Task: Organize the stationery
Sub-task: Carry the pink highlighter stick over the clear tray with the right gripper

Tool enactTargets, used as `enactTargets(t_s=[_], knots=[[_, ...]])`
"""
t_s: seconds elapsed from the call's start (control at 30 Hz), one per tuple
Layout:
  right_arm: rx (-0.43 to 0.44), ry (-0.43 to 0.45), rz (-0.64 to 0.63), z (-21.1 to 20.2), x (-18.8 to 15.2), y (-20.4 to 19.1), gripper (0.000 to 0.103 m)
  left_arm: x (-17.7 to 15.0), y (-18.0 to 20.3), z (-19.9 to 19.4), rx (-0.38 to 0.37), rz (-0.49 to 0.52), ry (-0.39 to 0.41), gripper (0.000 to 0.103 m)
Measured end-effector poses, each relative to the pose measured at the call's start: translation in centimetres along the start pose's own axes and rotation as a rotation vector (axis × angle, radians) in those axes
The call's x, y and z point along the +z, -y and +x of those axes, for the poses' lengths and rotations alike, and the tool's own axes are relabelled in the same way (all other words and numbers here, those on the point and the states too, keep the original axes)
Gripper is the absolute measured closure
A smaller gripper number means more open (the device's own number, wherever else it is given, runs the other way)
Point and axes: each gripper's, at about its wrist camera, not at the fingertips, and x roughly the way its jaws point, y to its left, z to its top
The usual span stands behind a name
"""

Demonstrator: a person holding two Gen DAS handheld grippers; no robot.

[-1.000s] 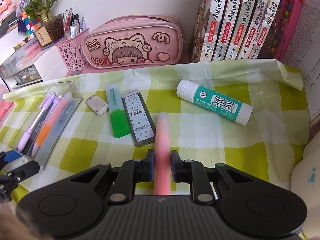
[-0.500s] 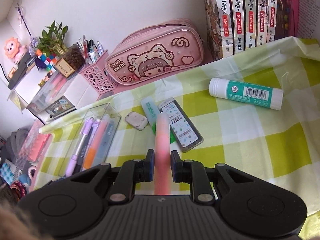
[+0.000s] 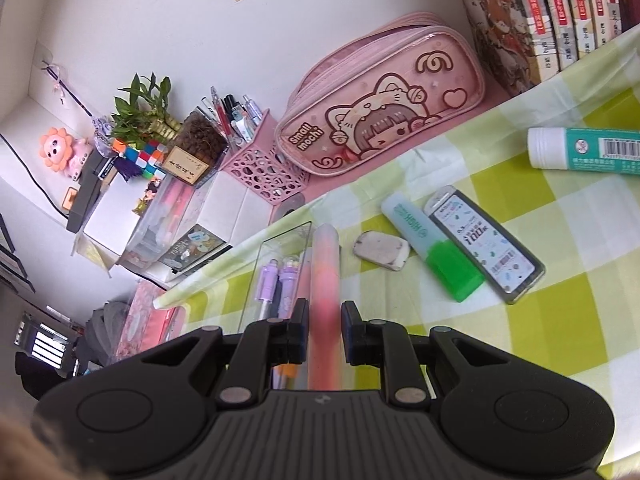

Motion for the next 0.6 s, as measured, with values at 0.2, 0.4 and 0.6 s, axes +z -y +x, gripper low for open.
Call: enactTargets(t_s=[0.2,0.4,0.6], knots=[[0.055,-0.04,0.069,2.6,0.5,-1.3,0.06,0.0,0.0,0.0,0.0,0.0,0.0,0.012],[0.044,-0.054,0.11,5.1,1.0,-2.7,0.06,0.0,0.0,0.0,0.0,0.0,0.0,0.012],[0.038,-0.087,0.153,6.7,1.3,-3.2,0.06,0.0,0.1,-0.1,-0.002,0.0,0.0,0.012]])
